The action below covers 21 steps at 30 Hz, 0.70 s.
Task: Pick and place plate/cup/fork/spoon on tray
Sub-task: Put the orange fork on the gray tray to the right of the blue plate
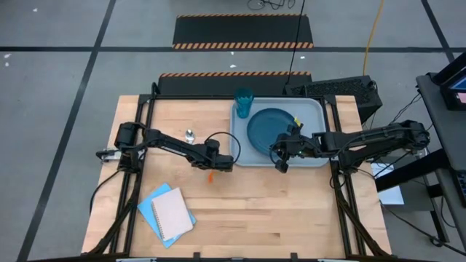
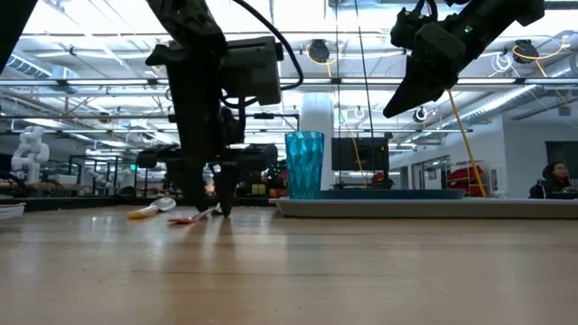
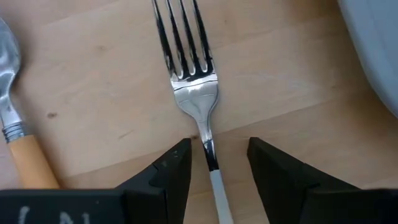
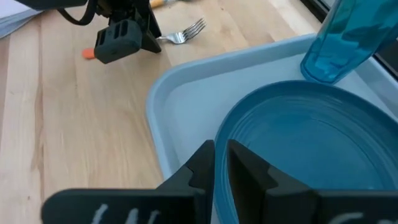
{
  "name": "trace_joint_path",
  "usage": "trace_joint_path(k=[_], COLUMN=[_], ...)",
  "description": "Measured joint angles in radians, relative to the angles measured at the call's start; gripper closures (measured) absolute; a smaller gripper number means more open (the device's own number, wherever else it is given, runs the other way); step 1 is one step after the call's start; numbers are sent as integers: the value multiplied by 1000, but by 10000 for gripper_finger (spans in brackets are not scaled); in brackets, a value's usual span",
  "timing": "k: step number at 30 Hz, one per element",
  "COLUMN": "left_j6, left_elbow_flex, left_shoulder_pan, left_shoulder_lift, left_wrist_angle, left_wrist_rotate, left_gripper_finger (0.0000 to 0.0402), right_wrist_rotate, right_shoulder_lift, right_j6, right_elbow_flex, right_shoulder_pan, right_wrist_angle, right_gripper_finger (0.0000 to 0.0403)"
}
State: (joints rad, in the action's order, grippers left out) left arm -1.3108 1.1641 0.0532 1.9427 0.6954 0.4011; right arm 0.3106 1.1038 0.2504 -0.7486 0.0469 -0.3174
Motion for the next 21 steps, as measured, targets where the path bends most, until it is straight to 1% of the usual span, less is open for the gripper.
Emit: trace_joint_path(k=[2,4,9,11,12,17,19,21], left_j6=[12,21,26,46,61,112,140,163], left_elbow_flex=[0,0,0,-1,-1,-4,-9,-8], left_shoulder_pan=[-1,0,0,-4,-6,-18,-23,-29], left_shoulder_lift=[0,1,2,3,3,-27,-57,-98], left_wrist_angle=[-4,-10,-14,-14,-11,8,36,18], left_wrist_rotate=[-3,-3,-7,-7,-9,-27,-26,-18], left_gripper_finger=[250,270,343,375,385,385,389,391], right_wrist_rotate=[-1,-1,-1,-1,-1,0,0,1], right_shoulder_lift=[0,0,0,0,0,0,0,0], right_j6=[0,2,1,0,0,0,0,0], right_elbow_flex=[0,0,0,0,0,0,0,0], right_shoulder_pan=[2,2,2,2,2,2,2,2], right_wrist_angle=[0,0,-1,-1,-1,-1,0,7], right_gripper_finger=[367,367,367,367,367,367,367,367])
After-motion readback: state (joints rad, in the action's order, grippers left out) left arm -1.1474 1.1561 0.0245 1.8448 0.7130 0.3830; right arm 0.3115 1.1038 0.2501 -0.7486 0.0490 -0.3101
